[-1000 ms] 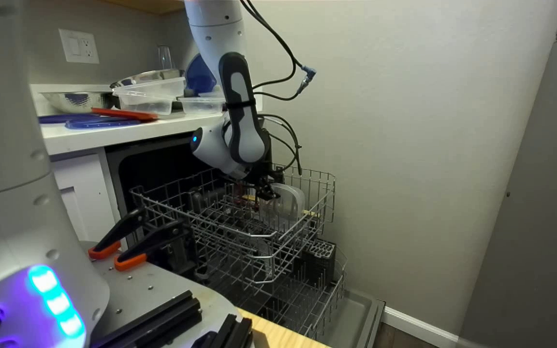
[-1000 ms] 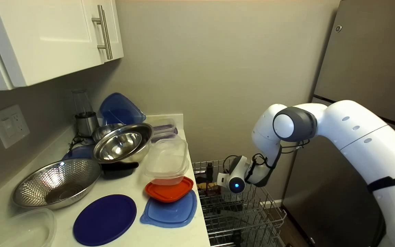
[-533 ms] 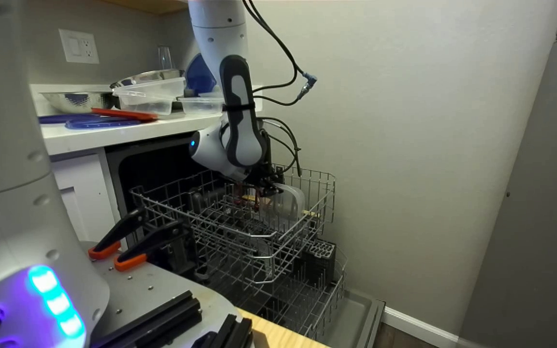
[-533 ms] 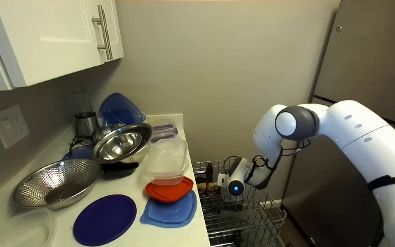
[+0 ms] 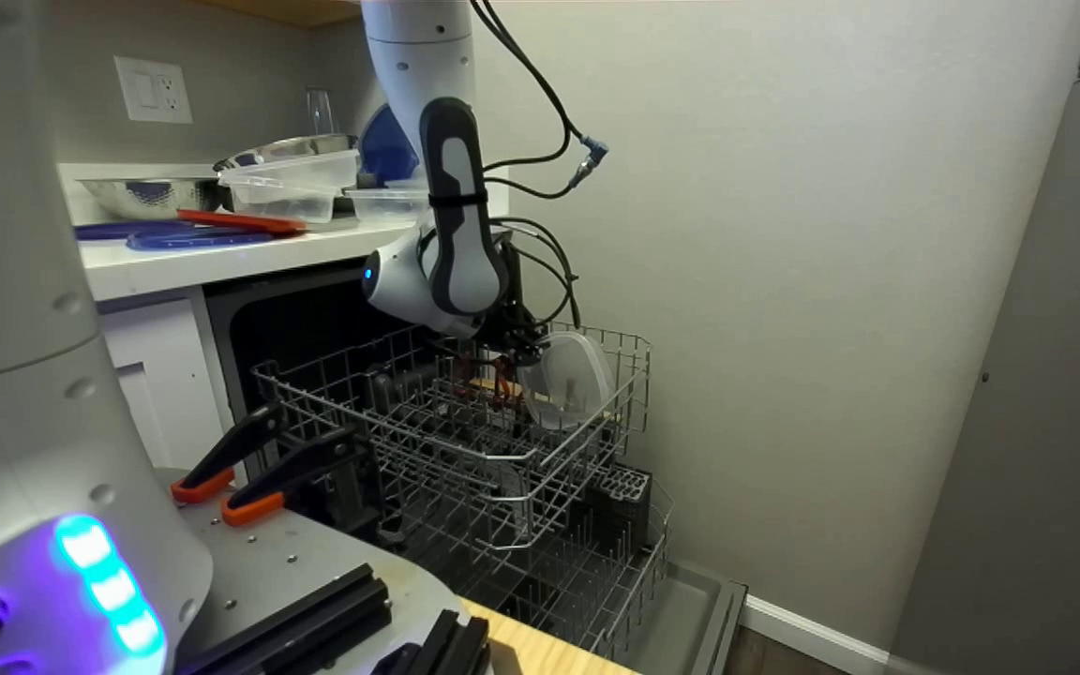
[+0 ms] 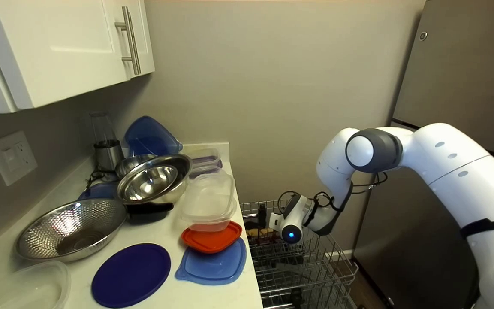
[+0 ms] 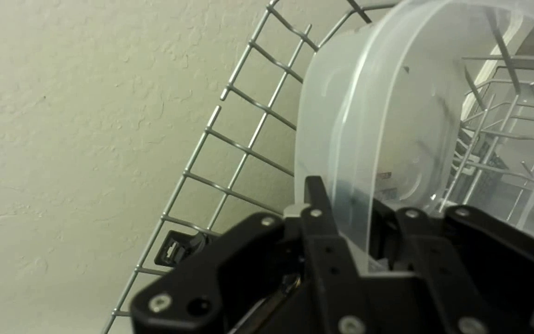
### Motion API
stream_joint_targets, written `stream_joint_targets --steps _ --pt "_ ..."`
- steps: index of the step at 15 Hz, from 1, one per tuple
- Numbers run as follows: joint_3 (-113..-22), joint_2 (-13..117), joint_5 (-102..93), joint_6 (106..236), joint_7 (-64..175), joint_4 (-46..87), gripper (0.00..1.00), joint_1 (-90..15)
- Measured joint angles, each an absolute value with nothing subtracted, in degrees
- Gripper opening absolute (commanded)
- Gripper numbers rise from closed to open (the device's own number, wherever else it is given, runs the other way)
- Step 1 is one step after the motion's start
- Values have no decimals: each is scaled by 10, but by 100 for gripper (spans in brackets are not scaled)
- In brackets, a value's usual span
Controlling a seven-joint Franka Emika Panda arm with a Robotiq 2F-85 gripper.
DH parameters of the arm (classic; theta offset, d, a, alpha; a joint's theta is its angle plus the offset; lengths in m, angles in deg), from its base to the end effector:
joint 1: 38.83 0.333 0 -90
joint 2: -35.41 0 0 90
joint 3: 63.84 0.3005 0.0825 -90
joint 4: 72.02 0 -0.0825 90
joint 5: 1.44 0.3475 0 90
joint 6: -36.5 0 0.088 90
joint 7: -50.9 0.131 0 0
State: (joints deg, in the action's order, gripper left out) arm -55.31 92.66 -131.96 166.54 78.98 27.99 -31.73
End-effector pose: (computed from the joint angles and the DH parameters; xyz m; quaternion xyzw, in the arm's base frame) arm 0.5803 0.1279 0.0101 0.5399 0.6648 0.1264 0.5006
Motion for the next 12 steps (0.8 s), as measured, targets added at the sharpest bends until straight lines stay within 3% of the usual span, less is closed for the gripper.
stream_joint_targets --steps 7,12 --pt "-539 895 -1271 1671 777 283 4 -320" --pt "-530 840 -1208 1795 729 283 4 -352"
